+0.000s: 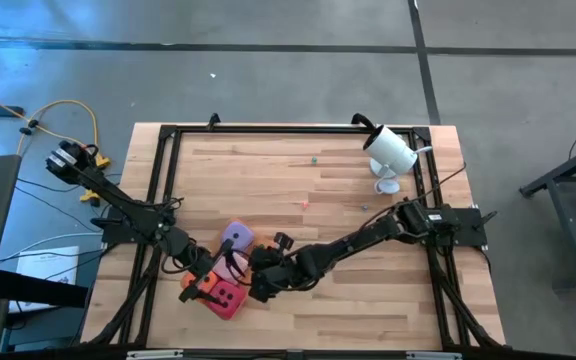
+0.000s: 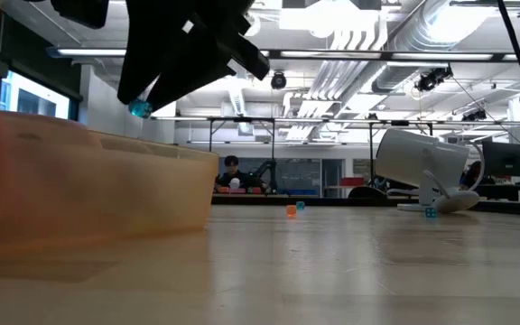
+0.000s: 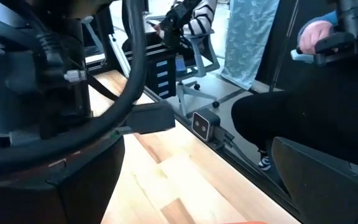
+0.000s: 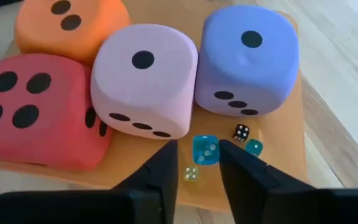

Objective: Pick & Place Dice
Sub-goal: Put the small blue dice into the orange bin, then put the orange and yellow dice into the orange bin

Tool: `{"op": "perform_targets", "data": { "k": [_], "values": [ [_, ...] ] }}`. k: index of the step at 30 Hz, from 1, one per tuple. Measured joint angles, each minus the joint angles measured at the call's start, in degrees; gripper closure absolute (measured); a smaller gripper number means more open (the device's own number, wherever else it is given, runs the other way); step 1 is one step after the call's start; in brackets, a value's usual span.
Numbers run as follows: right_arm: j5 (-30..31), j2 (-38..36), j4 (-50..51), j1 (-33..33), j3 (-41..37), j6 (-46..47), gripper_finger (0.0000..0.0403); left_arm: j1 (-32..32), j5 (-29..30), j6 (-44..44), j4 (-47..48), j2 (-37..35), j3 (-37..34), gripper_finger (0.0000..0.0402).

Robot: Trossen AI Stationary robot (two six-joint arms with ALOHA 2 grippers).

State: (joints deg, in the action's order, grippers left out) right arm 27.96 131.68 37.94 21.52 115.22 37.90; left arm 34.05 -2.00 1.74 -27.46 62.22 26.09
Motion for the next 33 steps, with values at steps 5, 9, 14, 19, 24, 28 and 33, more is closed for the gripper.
{"op": "perform_targets", "data": {
  "k": [5, 9, 14, 19, 24, 28, 33],
  "values": [
    [0.0, 0.0, -0.1, -0.6, 0.0, 2.6, 0.024, 0.0, 0.1, 0.0, 0.0, 0.0, 0.0, 0.0004],
    [0.1, 0.0, -0.1, -1.0, 0.0, 2.8, 0.0193, 0.0, 0.2, -0.1, 0.0, 0.0, 0.0, 0.0004],
    [0.0, 0.0, -0.1, -1.0, 0.0, 2.8, 0.0149, 0.0, 0.2, 0.1, 0.0, 0.0, 0.0, 0.0004],
    [-5.2, 0.0, -0.4, -2.1, 0.0, 2.7, 0.0124, 0.0, 0.2, 0.4, 0.0, 0.0, 0.0, 0.0004],
    [-9.8, 0.0, -3.6, -3.0, 0.0, 1.6, 0.0118, 0.0, 0.2, 0.4, 0.0, 0.0, 0.0, 0.0004],
    [-10.0, 0.0, -4.7, -2.9, 0.0, 0.9, 0.0117, 0.0, 0.2, -0.1, 0.0, 0.0, 0.0, 0.0004],
    [-9.9, 0.0, -3.3, -2.7, 0.0, 0.8, 0.0119, 0.0, 0.2, 0.2, 0.0, 0.0, 0.0, 0.0004]
  ]
}}
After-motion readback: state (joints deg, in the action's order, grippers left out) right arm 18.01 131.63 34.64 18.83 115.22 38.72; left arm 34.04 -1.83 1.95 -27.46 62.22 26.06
